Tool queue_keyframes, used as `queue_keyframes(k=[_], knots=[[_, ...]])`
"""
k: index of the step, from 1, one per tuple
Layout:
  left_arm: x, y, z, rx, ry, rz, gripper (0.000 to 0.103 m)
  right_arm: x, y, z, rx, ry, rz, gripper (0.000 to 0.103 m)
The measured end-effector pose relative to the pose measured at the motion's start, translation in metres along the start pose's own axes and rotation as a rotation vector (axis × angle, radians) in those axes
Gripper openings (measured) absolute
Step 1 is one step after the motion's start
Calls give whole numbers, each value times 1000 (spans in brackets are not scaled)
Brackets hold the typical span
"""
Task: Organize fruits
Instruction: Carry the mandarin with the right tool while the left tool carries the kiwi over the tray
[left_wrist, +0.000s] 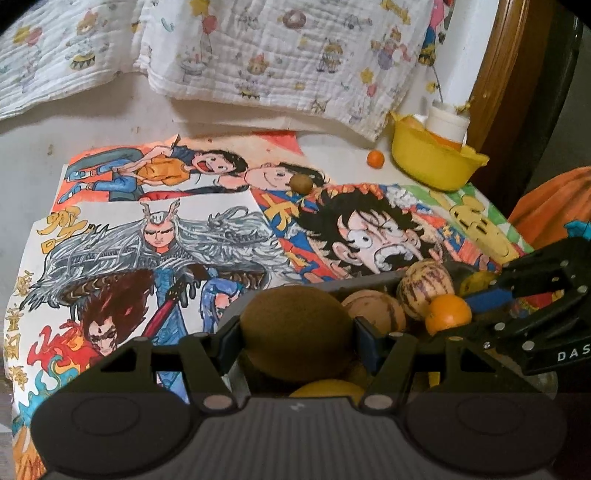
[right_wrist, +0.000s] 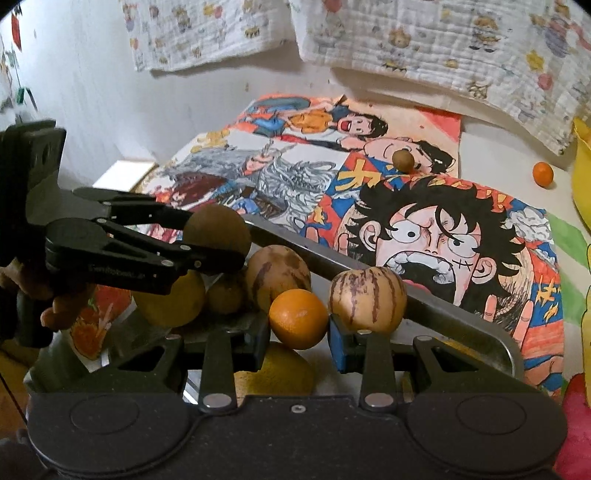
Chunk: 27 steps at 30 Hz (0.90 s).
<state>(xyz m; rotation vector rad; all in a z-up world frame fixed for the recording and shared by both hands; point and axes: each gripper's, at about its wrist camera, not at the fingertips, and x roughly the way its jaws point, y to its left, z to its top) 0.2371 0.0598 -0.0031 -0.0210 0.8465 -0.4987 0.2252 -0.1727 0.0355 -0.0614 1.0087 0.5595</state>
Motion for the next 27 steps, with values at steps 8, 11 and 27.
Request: queue_keyframes(k=[8, 11, 27], knots=[[4, -5, 4, 41, 48, 30, 67, 9, 9, 17, -35, 104, -28, 36], [4, -7, 5, 58, 60, 40, 67, 14, 9, 21, -31, 140, -19, 36], [5, -9, 7, 76, 91, 70, 68, 23, 11, 19, -45, 145, -31, 36]])
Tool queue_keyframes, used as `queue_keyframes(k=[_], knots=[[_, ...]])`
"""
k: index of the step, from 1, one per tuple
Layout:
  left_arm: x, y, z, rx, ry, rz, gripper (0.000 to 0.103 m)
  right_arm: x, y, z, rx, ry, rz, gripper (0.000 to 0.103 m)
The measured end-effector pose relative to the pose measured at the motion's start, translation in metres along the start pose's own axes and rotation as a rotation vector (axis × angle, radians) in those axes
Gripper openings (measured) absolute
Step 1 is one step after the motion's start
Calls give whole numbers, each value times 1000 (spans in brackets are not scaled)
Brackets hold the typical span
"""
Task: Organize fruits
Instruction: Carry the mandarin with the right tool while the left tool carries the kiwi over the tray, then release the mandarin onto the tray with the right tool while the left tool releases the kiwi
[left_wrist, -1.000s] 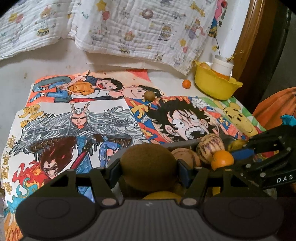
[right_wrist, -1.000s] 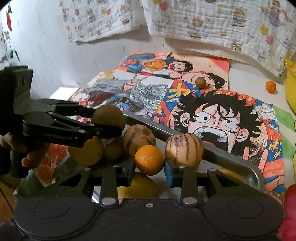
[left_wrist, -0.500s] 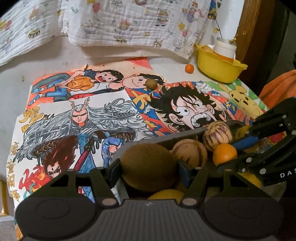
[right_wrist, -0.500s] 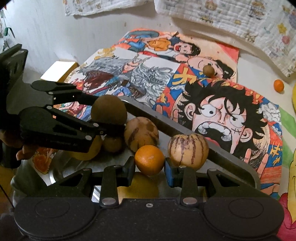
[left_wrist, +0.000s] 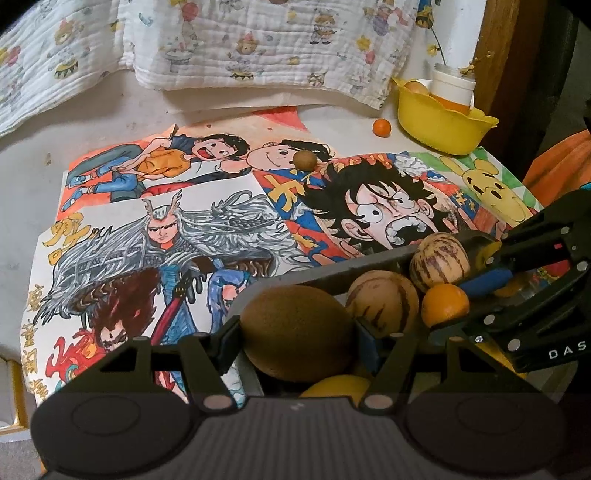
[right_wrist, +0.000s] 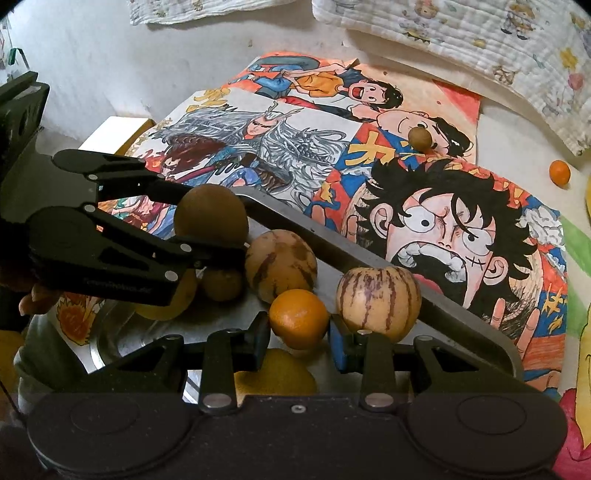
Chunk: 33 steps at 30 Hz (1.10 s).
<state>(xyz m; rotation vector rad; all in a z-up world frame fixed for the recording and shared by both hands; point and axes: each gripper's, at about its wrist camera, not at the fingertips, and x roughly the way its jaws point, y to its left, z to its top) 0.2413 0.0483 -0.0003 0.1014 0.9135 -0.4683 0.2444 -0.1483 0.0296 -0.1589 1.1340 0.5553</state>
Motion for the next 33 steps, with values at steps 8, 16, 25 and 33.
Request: queue_keyframes(k=[8, 16, 25, 33], knots=[[0, 0, 0, -7, 13, 12, 68, -1, -2, -3, 13, -16, 9, 39], [-11, 2, 0, -49, -13, -8, 73, -13, -5, -13, 36, -66, 16, 54], [-38, 6, -8, -96, -97, -3, 96, -39, 3, -37, 30, -201, 27, 78], [-57, -3, -35, -70, -147, 60, 102, -52, 25, -67, -24, -304, 41, 96]])
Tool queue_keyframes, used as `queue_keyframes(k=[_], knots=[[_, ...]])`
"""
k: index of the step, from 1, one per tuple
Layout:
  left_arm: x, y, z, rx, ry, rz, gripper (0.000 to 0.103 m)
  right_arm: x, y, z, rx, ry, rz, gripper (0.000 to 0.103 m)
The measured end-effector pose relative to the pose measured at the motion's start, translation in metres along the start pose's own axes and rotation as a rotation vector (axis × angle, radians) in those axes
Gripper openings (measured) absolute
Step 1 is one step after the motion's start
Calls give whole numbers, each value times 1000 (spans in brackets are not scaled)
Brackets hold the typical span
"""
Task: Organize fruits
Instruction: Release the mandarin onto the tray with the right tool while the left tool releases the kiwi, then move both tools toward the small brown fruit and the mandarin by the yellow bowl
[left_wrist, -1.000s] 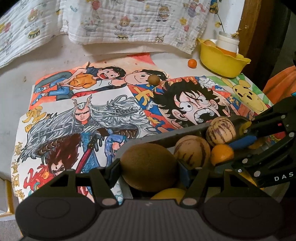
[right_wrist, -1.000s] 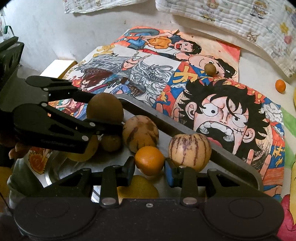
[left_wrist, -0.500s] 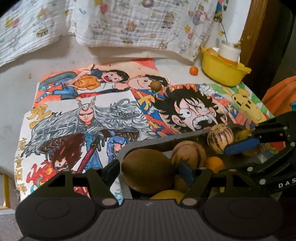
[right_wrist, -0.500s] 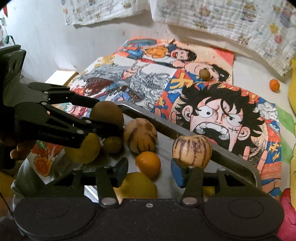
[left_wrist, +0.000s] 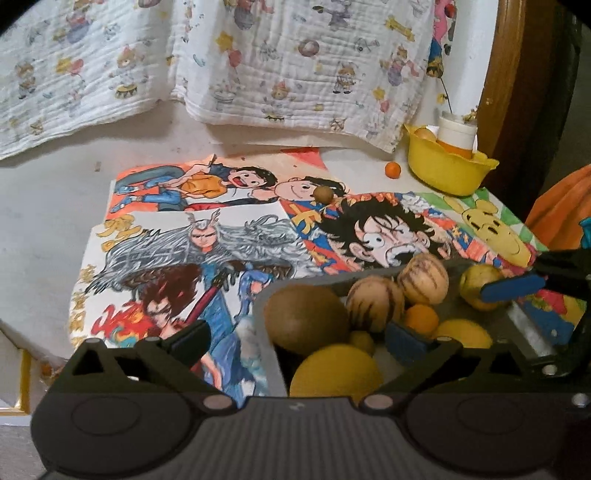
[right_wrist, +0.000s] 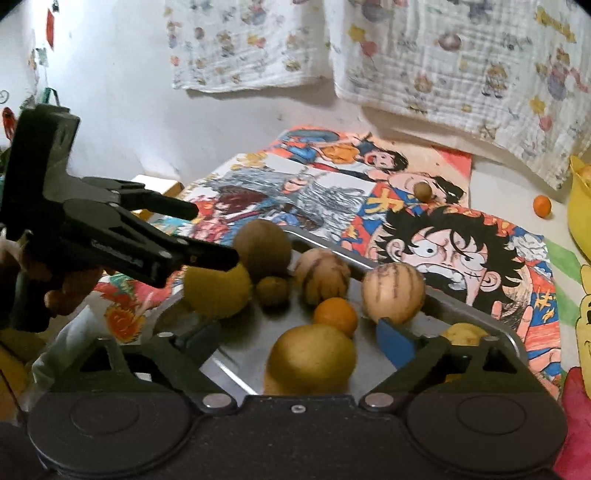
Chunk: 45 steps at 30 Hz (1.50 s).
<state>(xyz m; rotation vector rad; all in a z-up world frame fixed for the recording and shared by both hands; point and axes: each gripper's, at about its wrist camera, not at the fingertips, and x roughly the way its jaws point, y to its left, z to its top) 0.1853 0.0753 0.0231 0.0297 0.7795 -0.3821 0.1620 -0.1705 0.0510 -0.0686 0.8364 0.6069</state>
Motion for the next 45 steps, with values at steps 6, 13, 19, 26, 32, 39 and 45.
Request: queue_keyframes(k=[6, 13, 19, 26, 32, 39, 45], knots=[[-17, -2, -22, 31, -16, -8, 102, -13, 17, -20, -38, -32, -2, 101], [-33, -16, -51, 150, -50, 5, 102, -26, 19, -48, 10, -38, 2, 102], [-37, -28, -67, 245, -28, 26, 102, -39, 8, -69, 103, -49, -25, 102], [-40, -29, -64, 285, -11, 43, 102, -52, -11, -75, 134, -84, -121, 102], [-39, -26, -46, 294, -17, 59, 102, -58, -36, -69, 166, -112, -186, 102], [-30, -25, -19, 280, -39, 68, 103, -58, -63, -58, 179, -131, -243, 102], [-16, -28, 7, 239, -69, 47, 102, -51, -83, -48, 192, -134, -263, 102]])
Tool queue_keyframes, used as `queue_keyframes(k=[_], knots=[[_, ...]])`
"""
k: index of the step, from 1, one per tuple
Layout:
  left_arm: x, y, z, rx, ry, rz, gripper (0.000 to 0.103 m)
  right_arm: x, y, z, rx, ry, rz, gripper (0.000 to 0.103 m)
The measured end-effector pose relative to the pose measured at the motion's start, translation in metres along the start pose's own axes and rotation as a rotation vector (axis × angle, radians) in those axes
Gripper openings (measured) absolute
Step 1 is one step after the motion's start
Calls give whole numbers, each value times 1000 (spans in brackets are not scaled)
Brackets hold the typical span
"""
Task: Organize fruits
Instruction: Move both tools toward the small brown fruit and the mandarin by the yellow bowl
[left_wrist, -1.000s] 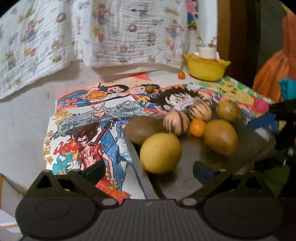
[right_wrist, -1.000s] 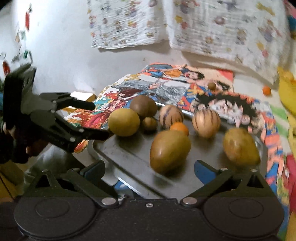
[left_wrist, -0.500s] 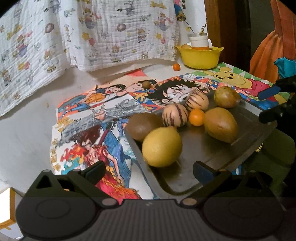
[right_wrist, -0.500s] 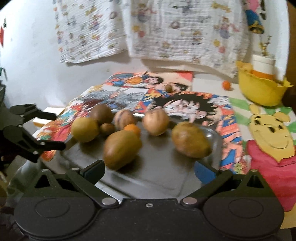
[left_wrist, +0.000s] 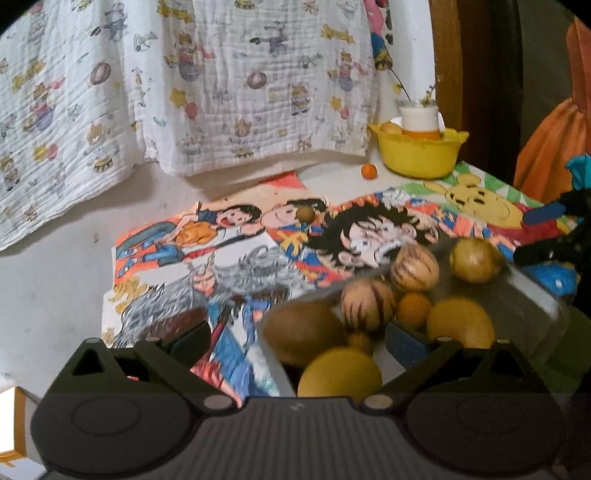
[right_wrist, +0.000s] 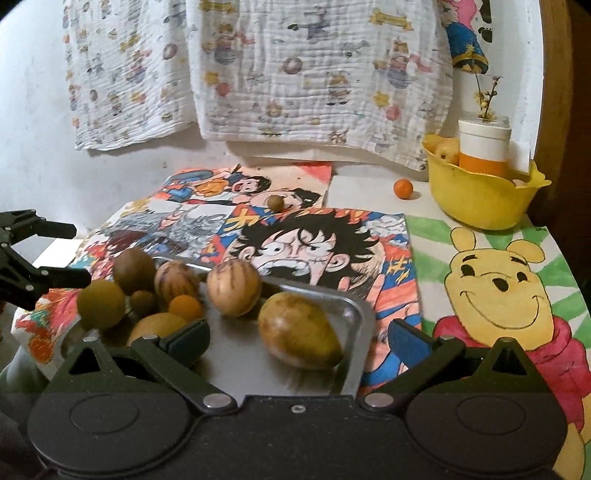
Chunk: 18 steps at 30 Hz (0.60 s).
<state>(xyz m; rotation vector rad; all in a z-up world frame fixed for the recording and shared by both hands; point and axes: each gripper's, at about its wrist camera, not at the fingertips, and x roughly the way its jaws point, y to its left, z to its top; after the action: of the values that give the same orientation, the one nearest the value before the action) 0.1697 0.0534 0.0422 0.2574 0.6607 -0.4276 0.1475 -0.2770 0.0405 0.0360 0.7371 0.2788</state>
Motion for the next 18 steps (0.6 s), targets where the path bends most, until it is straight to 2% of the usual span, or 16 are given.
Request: queue_keyframes(k=[6, 18], knots=[[28, 2, 26, -28, 58, -10, 102, 17, -7, 12, -10, 28, -16, 102], [102, 22, 74, -105, 74, -40, 102, 67, -20, 51, 15, 26, -63, 102]])
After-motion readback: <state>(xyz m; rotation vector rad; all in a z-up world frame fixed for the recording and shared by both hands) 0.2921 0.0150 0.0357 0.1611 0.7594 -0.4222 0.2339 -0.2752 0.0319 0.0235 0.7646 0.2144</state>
